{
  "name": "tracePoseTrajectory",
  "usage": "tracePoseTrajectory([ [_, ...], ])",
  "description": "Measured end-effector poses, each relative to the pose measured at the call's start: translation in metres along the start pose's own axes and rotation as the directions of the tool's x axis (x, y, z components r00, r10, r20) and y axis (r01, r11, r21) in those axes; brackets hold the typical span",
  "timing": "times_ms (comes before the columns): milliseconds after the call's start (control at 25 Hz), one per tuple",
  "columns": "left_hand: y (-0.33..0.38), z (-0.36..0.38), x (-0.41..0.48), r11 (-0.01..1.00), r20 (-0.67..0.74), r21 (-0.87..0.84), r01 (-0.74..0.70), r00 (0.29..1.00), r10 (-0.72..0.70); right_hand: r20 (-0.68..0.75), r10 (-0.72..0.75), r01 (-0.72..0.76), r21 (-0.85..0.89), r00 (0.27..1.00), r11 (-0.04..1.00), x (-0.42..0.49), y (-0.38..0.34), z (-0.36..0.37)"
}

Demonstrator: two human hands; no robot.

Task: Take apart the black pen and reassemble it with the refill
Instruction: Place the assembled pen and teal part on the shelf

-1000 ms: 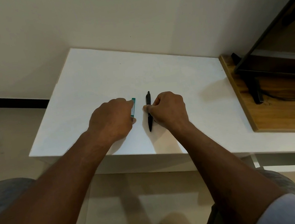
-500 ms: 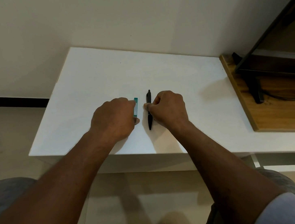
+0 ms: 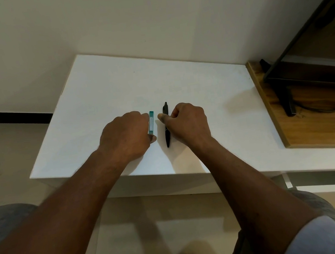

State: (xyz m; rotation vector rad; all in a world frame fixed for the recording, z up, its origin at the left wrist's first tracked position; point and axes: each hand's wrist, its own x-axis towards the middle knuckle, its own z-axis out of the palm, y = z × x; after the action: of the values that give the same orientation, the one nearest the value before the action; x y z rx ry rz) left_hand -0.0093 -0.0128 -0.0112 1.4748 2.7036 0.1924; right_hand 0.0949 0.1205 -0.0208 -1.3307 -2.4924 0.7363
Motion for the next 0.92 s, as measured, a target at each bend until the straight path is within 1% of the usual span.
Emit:
tracePoseTrajectory([
  [360,-0.001,-0.003,-0.0024,1.0,0.051,0.017,0.005,0.999,-0.006,-0.008,-0.029,0.03,0.035,1.0,0.999,0.0003,0.0048,0.0046],
  [920,0.0017,-0.0062,-0.0077,0.999,0.073,0.042,0.022,0.997,-0.025,0.005,-0.05,0.05,0.053,0.999,0.997,0.0001,0.0073,0.0069],
])
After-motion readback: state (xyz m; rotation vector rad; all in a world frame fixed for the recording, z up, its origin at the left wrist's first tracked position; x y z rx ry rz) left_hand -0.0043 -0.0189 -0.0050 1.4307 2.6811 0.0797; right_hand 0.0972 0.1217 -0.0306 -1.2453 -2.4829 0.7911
